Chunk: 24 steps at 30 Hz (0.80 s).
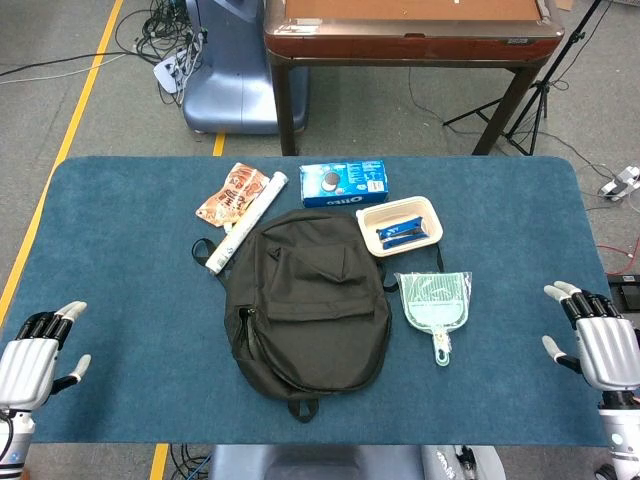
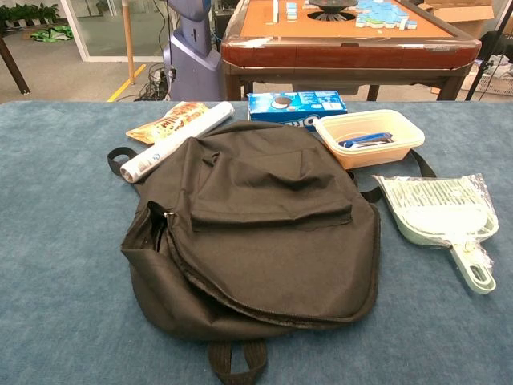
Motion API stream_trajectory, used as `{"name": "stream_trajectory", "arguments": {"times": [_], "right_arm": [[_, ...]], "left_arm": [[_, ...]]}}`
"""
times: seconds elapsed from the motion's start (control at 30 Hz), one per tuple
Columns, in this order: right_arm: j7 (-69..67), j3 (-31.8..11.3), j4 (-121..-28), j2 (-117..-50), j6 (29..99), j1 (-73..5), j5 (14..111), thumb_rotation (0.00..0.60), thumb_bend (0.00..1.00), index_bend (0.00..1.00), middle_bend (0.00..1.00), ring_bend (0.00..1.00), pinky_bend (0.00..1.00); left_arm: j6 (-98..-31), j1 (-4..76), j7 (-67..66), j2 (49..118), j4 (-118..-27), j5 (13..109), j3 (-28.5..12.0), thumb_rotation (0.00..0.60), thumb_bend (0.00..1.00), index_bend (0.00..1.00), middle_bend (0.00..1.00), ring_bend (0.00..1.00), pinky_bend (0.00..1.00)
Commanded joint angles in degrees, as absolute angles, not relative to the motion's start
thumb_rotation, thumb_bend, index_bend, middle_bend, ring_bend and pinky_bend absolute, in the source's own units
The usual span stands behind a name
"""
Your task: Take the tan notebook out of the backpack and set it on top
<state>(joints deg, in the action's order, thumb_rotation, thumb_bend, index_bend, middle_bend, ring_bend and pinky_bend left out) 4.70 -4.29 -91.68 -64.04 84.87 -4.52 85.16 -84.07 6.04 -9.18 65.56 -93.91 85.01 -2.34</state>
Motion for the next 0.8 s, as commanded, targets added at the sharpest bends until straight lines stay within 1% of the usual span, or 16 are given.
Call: {"name": "stream_trajectory", "arguments": {"times": [0.03,0.4,0.67,0.8], "right_arm": [[4.7,-4.1,-91.9,-63.8,84.4,-4.6,84.9,0.6,0.21,0.24,0.22,0.21,0.25],[3.3,-3.0,-94.4,-61.5,82.0,-5.1,85.4,0.6,0.21,0.24,0.22,0.21,0.25],[1.2,-1.2,-98.4,-59.3,77.2,-8.1,89.7,0.6,0.19,0.24,0.23,0.21,0.25],[0.2,-0.1,-100.0,-59.3,73.1,-11.2,93.4,0.6,0.18,0.24,0.23,0.21,0.25]], "left_arm": [[-84.0,6.1,-9.2,65.6,-94.0,84.9,-2.3,0.6,0.27,0.15,0.18,0.18,0.13],[-84.8,5.5,-8.8,65.9,-93.8,85.5,-1.9,0.6,0.27,0.15,0.18,0.18,0.13],[-85.1,5.5,-8.6,66.0,-93.8,86.1,-1.8,0.6,0.27,0.15,0.18,0.18,0.13],[-85.2,5.5,-8.7,66.0,-94.0,86.4,-1.6,0.6,0.27,0.15,0.18,0.18,0.13]]}}
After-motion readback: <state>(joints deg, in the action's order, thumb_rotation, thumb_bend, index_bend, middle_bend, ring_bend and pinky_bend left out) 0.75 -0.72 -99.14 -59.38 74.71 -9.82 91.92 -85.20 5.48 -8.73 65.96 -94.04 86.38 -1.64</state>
